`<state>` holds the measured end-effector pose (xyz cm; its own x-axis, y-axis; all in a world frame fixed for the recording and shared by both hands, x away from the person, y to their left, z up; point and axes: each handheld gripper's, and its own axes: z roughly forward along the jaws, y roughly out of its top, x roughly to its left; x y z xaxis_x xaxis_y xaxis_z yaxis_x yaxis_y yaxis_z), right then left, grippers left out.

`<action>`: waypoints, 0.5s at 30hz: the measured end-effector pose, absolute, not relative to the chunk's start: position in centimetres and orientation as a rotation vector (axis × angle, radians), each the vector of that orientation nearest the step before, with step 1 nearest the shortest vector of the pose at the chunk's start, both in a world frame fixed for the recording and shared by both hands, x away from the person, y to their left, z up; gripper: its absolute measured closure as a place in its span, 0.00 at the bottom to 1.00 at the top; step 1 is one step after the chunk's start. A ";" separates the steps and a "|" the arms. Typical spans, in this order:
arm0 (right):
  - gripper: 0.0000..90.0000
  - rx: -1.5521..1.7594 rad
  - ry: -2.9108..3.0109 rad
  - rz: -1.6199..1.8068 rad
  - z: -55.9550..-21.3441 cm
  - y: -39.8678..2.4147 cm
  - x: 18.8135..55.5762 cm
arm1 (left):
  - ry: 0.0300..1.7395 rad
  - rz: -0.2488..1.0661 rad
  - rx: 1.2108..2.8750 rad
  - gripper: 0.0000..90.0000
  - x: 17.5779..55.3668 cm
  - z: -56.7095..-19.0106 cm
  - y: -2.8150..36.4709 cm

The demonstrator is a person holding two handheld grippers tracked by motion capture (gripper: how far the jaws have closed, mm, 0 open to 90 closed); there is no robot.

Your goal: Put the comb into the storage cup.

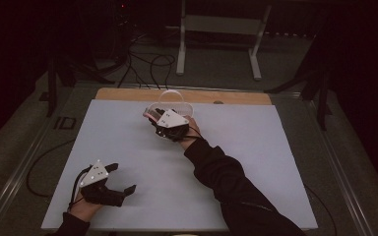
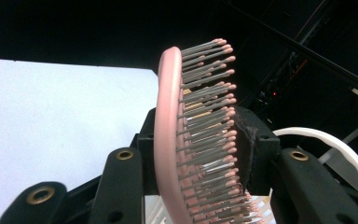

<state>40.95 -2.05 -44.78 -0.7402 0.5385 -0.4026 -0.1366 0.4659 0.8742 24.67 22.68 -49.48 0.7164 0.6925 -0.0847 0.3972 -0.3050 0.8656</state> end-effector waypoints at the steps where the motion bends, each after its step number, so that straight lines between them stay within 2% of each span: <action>1: 0.66 0.333 2.051 1.305 -44.8 -2.0 41.0 | 0.839 0.376 1.935 0.00 24.7 -49.5 22.7; 14: 0.62 0.347 2.078 1.319 -44.8 -2.1 40.8 | 0.835 0.373 1.937 0.00 24.7 -49.5 22.7; 15: 0.56 0.336 2.094 1.320 -44.8 -2.2 40.9 | 0.835 0.371 1.938 0.00 24.7 -49.5 22.7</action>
